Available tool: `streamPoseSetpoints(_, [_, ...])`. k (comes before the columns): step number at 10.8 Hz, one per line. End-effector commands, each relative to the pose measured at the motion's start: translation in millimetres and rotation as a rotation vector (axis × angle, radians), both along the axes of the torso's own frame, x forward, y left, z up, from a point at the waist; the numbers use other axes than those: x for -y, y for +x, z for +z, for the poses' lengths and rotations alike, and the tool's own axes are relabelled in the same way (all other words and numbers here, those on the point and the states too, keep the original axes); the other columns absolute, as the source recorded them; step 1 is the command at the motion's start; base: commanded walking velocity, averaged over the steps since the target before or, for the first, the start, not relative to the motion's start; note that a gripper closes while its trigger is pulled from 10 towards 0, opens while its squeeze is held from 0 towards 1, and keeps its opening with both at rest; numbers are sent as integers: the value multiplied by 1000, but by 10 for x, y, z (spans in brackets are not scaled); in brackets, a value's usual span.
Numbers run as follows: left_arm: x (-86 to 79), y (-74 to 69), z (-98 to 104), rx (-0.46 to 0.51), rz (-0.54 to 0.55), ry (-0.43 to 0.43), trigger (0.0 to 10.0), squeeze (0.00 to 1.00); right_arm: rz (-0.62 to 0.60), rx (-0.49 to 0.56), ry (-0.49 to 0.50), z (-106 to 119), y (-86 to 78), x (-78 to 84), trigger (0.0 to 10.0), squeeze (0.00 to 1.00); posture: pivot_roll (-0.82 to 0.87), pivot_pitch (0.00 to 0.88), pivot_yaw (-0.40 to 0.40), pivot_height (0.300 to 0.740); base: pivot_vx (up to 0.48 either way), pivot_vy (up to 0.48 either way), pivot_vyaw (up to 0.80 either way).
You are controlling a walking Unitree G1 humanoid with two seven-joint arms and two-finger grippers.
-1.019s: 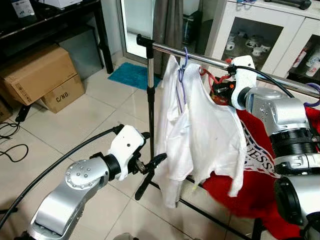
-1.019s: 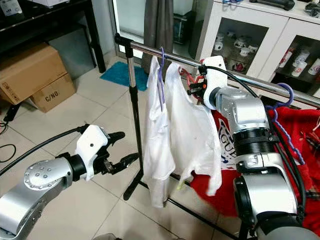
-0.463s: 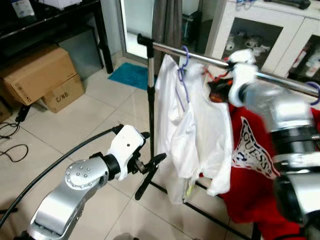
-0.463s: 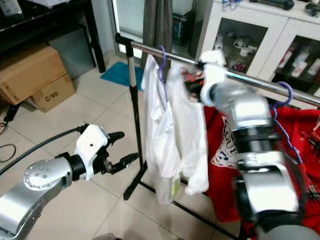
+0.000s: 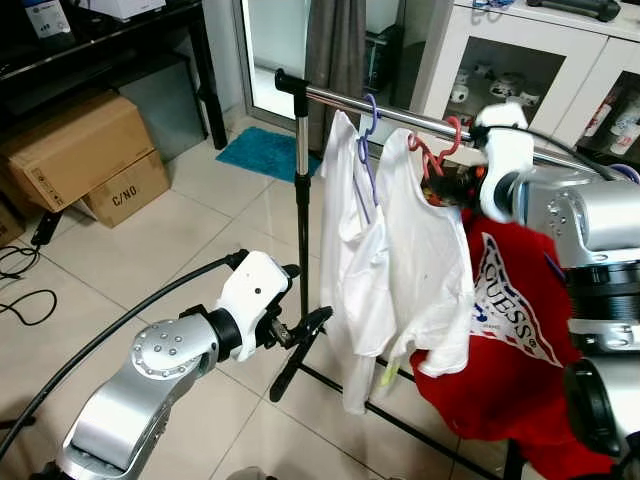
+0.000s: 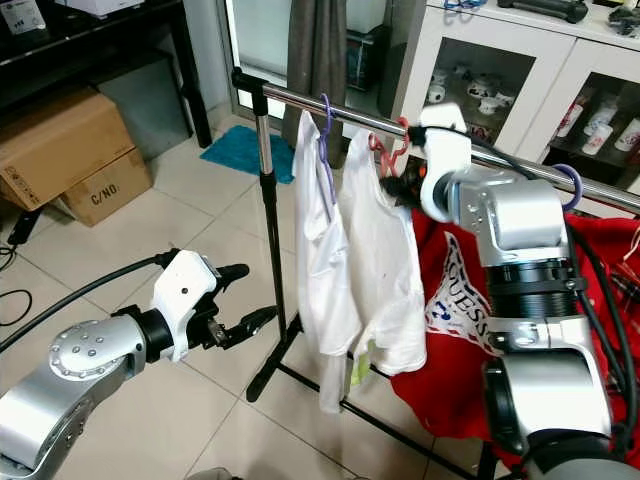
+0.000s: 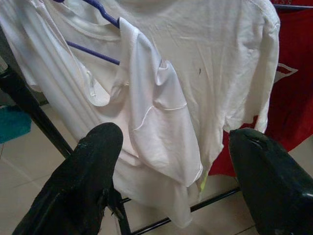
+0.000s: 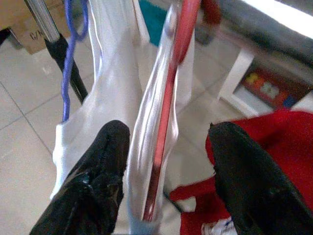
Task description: Hang hanger
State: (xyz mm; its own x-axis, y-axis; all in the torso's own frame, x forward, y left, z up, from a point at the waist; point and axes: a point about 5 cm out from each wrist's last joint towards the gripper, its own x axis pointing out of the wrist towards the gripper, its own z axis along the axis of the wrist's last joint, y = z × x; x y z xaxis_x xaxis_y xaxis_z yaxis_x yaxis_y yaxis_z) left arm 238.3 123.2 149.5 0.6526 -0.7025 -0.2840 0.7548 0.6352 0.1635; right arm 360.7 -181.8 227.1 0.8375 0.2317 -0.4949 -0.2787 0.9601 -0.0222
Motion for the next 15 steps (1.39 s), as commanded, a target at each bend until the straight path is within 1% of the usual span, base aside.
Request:
streamPoseSetpoints(1, [19, 14, 2, 10, -11, 7, 10000, 0, -10, 3, 25, 37, -17, -15, 10000, 0, 68, 49, 17, 740, 0, 0, 0])
streamPoseSetpoints(2, [22, 17, 3, 11, -13, 7, 10000, 0, -16, -10, 49, 11, 0, -85, 10000, 0, 67, 45, 15, 740, 0, 0, 0])
streamPoseSetpoints(4, [26, 13, 1, 11, -14, 8, 10000, 0, -43, -38, 72, -42, 43, -124, 10000, 0, 70, 41, 12, 740, 0, 0, 0])
streamPoseSetpoints(5, [29, 11, -2, 11, -14, 9, 10000, 0, -84, -40, 81, -70, 88, -110, 4745, 0, 72, 38, 9, 740, 0, 0, 0])
streamPoseSetpoints(6, [29, 8, -7, 10, -15, 9, 10000, 0, -105, -35, 91, -61, 111, -98, 3529, 0, 74, 36, 7, 740, 0, 0, 0])
streamPoseSetpoints(7, [27, 7, -12, 10, -16, 12, 10000, 0, -117, -27, 94, -44, 129, -93, 2549, 0, 74, 31, 9, 740, 0, 0, 0])
streamPoseSetpoints(8, [30, 9, -17, 10, -18, 14, 10000, 0, -122, -21, 94, -31, 147, -94, 706, 0, 74, 27, 9, 740, 0, 0, 0])
streamPoseSetpoints(9, [33, 12, -18, 11, -21, 15, 10000, 0, -128, -18, 95, -27, 165, -98, 0, 0, 73, 26, 10, 740, 0, 0, 0])
streamPoseSetpoints(15, [48, 13, -29, 9, -34, 18, 10000, 0, -111, -31, 100, -61, 183, -142, 0, 0, 70, 22, 10, 740, 0, 0, 0])
